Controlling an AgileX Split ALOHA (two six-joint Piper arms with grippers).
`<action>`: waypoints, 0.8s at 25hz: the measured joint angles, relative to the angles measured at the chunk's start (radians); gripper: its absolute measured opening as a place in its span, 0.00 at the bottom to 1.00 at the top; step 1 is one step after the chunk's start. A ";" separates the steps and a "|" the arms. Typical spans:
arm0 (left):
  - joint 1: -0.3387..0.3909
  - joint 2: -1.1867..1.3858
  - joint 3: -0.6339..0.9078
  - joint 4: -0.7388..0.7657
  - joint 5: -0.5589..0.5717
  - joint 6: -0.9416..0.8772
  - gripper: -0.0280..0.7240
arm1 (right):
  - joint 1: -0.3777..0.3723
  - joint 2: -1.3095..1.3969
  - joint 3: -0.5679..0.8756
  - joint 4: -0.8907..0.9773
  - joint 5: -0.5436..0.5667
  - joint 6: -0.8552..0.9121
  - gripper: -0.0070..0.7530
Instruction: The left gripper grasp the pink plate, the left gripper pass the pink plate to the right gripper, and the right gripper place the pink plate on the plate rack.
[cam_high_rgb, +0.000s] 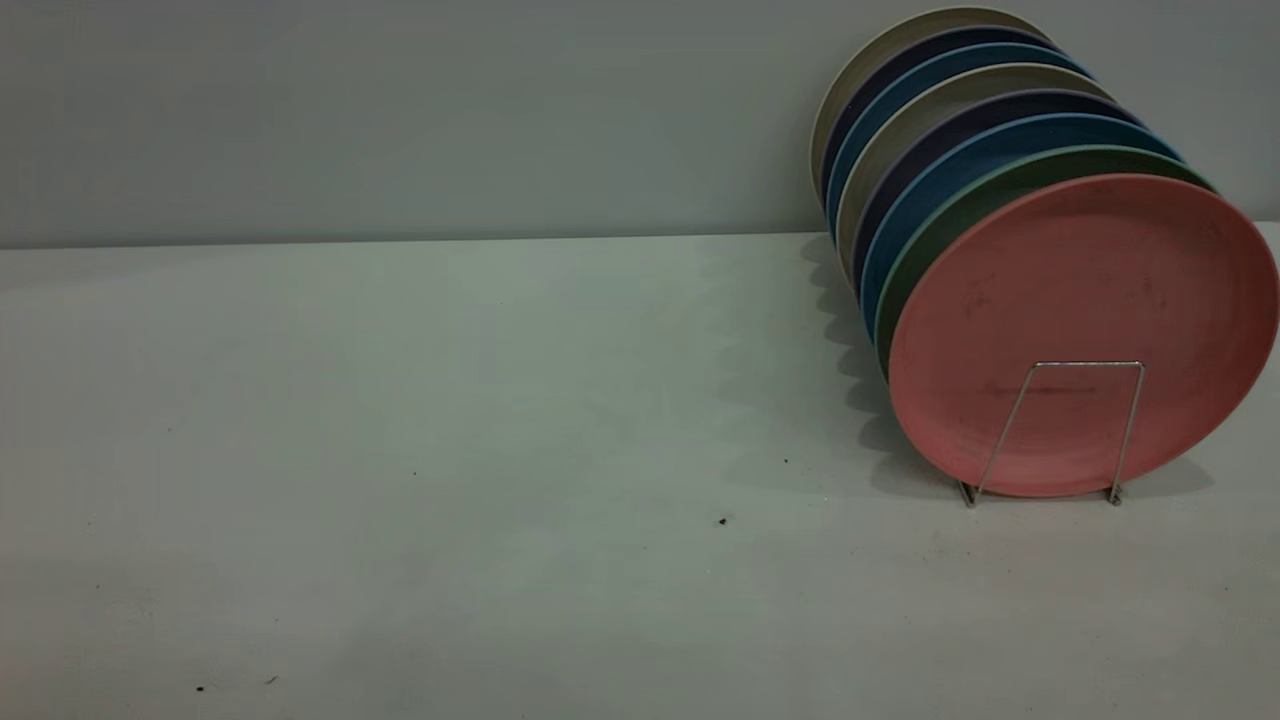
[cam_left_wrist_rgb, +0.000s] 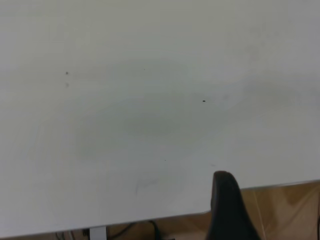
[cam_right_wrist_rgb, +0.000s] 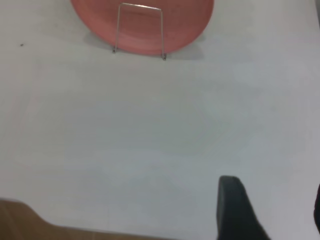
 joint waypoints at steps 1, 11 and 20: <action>-0.001 0.000 0.000 0.000 0.000 0.000 0.66 | 0.000 0.000 0.000 0.000 0.000 0.002 0.53; -0.001 0.000 0.000 0.000 0.000 -0.001 0.66 | 0.000 0.000 0.000 0.000 0.000 0.007 0.53; -0.001 -0.091 0.000 0.000 0.000 -0.001 0.66 | -0.034 -0.092 0.000 0.000 0.002 0.007 0.53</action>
